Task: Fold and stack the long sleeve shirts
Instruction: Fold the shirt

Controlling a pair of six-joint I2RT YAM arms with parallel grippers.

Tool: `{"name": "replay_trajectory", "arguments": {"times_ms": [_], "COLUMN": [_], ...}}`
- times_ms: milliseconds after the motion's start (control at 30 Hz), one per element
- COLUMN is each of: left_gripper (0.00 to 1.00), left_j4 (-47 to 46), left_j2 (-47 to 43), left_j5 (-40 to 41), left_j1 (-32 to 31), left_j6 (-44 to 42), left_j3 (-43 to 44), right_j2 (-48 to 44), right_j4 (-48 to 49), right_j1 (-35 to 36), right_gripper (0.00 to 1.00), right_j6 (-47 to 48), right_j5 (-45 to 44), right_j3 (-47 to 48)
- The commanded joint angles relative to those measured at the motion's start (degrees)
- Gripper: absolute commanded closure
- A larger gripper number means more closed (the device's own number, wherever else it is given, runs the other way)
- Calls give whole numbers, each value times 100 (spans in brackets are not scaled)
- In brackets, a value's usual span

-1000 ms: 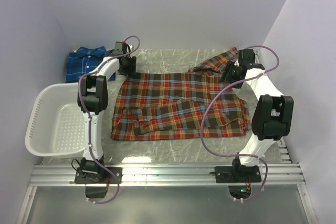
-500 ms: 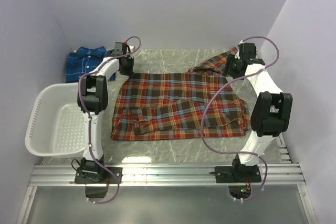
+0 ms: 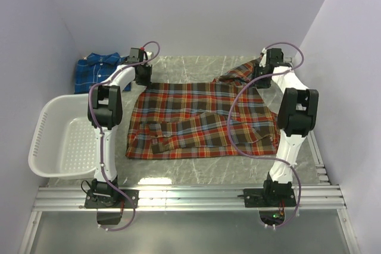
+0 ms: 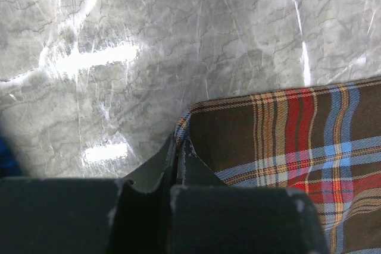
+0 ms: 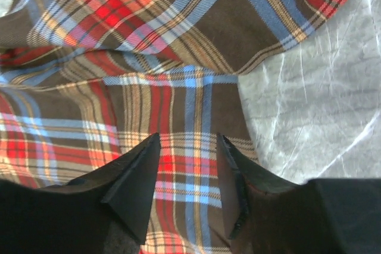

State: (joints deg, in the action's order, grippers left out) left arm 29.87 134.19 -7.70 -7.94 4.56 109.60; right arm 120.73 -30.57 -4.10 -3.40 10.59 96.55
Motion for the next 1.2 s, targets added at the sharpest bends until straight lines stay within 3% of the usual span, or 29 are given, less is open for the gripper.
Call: {"name": "replay_trajectory", "arguments": {"times_ms": [0, 333, 867, 1167], "left_gripper": [99, 100, 100, 99], "left_j4": [-25, -78, 28, 54], "left_j2": [-358, -350, -350, -385], "left_j5": [-64, -249, 155, 313], "left_j1": [12, 12, 12, 12], "left_j6": [-7, 186, 37, -43], "left_j3": [-70, -79, -229, -281], "right_j2": [135, 785, 1770, 1998], "right_j4": [-11, -467, -1206, -1223], "right_j1": [-82, -302, -258, -144], "right_gripper": [48, 37, 40, 43], "right_j6": [94, -152, 6, 41], "right_j5": [75, 154, 1234, 1384], "right_j3": [477, 997, 2157, 2464]}}
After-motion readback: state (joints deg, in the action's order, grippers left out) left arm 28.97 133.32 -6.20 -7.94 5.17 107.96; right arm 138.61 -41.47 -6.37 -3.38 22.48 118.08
